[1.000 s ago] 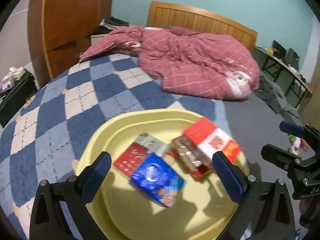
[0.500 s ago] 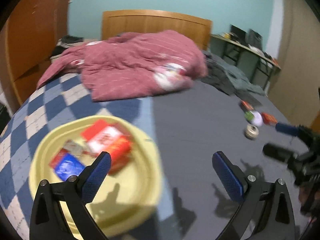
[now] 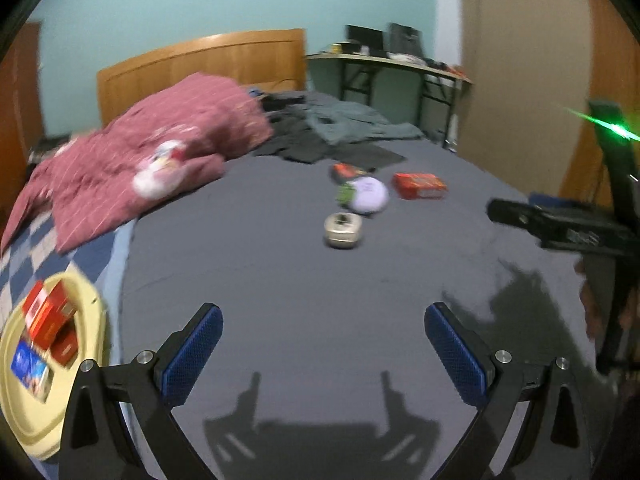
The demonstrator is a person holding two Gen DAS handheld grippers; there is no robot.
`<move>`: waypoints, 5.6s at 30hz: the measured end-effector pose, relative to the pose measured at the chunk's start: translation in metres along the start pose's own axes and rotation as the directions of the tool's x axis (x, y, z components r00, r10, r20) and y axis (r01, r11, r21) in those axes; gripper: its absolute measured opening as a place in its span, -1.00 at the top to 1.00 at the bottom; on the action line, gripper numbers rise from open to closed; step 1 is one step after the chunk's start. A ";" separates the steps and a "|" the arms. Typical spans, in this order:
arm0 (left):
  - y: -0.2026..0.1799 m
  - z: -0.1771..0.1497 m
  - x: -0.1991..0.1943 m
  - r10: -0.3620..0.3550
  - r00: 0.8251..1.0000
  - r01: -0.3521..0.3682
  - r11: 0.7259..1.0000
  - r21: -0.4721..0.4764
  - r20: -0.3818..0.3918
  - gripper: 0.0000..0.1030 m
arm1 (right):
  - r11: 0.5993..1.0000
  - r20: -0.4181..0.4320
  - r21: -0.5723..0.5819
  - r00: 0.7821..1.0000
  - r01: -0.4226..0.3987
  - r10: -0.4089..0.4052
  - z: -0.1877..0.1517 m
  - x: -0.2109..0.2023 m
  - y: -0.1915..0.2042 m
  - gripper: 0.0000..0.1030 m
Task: Organize objects
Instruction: 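Move both tools back toward the remaining items on the bed, then grasp the Hello Kitty tin with the left tool while the right tool grasps the red pack, then carry the Hello Kitty tin and red pack over the yellow tray with both tools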
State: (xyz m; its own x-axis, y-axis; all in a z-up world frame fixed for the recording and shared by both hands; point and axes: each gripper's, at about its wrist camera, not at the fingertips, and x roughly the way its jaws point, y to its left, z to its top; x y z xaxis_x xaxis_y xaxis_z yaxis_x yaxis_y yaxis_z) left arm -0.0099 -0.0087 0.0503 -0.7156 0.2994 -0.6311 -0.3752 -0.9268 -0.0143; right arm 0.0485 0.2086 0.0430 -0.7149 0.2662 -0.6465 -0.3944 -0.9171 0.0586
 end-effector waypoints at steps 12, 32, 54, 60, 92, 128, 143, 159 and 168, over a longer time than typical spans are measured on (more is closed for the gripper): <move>-0.022 0.007 0.023 0.014 1.000 -0.013 0.994 -0.107 0.003 -0.99 | 0.998 -0.032 0.057 0.999 -0.003 0.005 -0.011 0.012 -0.032 -1.00; -0.027 0.003 0.041 0.079 0.997 -0.079 0.991 -0.106 -0.003 -0.99 | 0.998 -0.069 0.058 0.998 0.000 0.004 -0.022 0.024 -0.031 -1.00; -0.013 0.034 0.135 0.026 0.998 -0.031 0.997 -0.064 -0.065 -0.99 | 0.992 -0.076 0.114 0.996 0.058 -0.049 0.019 0.077 -0.061 -1.00; -0.018 0.038 0.172 -0.042 0.996 0.041 0.999 -0.013 -0.083 -0.99 | 0.988 -0.126 0.132 0.990 0.081 -0.064 0.023 0.114 -0.065 -1.00; 0.004 0.078 0.291 -0.114 0.970 0.104 0.993 -0.061 -0.213 -0.56 | 0.980 -0.224 0.108 0.965 0.167 -0.140 0.064 0.239 -0.064 -1.00; 0.023 -0.023 0.017 0.134 0.989 -0.140 0.984 -0.112 -0.059 0.06 | 0.995 -0.043 0.086 0.998 0.046 -0.042 -0.021 0.010 -0.011 -0.70; 0.048 -0.032 0.009 0.183 0.983 -0.186 0.965 -0.183 -0.033 0.06 | 0.997 -0.050 -0.071 0.999 -0.002 -0.001 -0.044 0.012 0.041 -0.70; 0.081 -0.027 -0.006 0.277 0.961 -0.274 0.932 -0.235 -0.022 0.06 | 0.985 -0.070 -0.160 0.996 -0.068 0.058 -0.054 0.008 0.083 -0.70; 0.087 -0.029 -0.005 0.329 0.943 -0.329 0.911 -0.247 -0.043 0.06 | 0.980 -0.100 -0.173 0.992 -0.097 0.081 -0.057 0.015 0.097 -0.70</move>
State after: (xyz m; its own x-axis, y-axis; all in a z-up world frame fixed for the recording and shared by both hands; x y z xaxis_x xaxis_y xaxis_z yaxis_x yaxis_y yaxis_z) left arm -0.0222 -0.0974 0.0300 -0.7734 -0.0320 -0.6331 0.0390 -0.9992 0.0029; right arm 0.0327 0.1061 -0.0045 -0.6833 0.1601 -0.7123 -0.2173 -0.9760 -0.0109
